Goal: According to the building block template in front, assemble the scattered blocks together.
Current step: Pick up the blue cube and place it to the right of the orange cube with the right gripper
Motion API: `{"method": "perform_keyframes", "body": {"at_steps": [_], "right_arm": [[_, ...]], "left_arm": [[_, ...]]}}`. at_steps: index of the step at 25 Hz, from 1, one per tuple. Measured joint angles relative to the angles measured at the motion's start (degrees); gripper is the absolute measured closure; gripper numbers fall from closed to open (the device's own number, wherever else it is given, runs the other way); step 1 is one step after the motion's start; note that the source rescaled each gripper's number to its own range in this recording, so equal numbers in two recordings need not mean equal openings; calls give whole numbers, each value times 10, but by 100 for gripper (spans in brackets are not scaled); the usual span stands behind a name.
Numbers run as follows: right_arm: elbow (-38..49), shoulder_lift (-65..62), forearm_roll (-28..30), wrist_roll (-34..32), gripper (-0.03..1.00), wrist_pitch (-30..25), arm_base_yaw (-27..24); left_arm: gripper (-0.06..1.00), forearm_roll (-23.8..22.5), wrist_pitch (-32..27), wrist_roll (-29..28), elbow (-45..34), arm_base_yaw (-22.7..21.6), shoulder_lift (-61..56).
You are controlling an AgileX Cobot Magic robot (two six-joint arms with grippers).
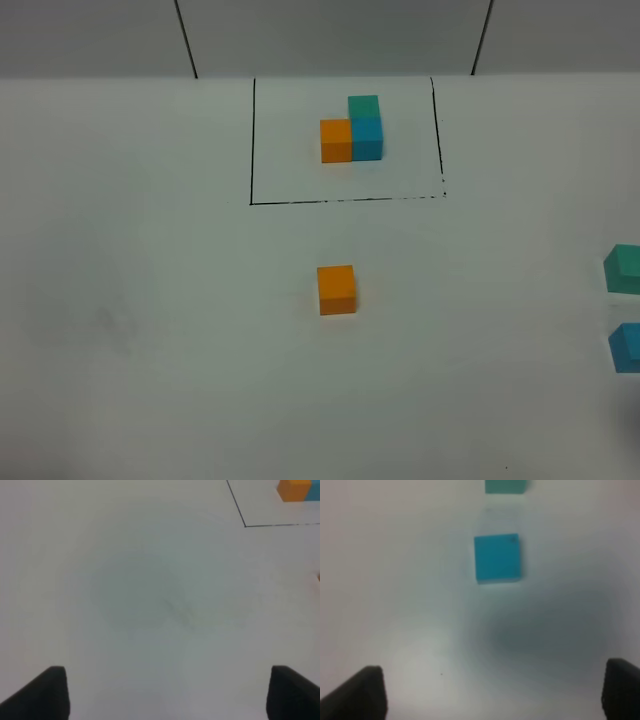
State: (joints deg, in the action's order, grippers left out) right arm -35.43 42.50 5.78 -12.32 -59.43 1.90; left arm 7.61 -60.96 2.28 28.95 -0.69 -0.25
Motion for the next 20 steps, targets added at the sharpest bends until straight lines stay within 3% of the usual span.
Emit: {"method": "perform_keyframes", "body": {"at_steps": [7, 11, 15, 20], "right_arm": [[-33, 172, 15, 28, 22, 21, -8], [-38, 237, -50, 86, 18, 68, -50], [-38, 291, -130, 147, 4, 113, -82], [-38, 347, -141, 161, -3, 135, -82]], "left_arm": [[10, 0, 0, 0, 0, 0, 0], [10, 0, 0, 0, 0, 0, 0], [10, 0, 0, 0, 0, 0, 0], [10, 0, 0, 0, 0, 0, 0]]}}
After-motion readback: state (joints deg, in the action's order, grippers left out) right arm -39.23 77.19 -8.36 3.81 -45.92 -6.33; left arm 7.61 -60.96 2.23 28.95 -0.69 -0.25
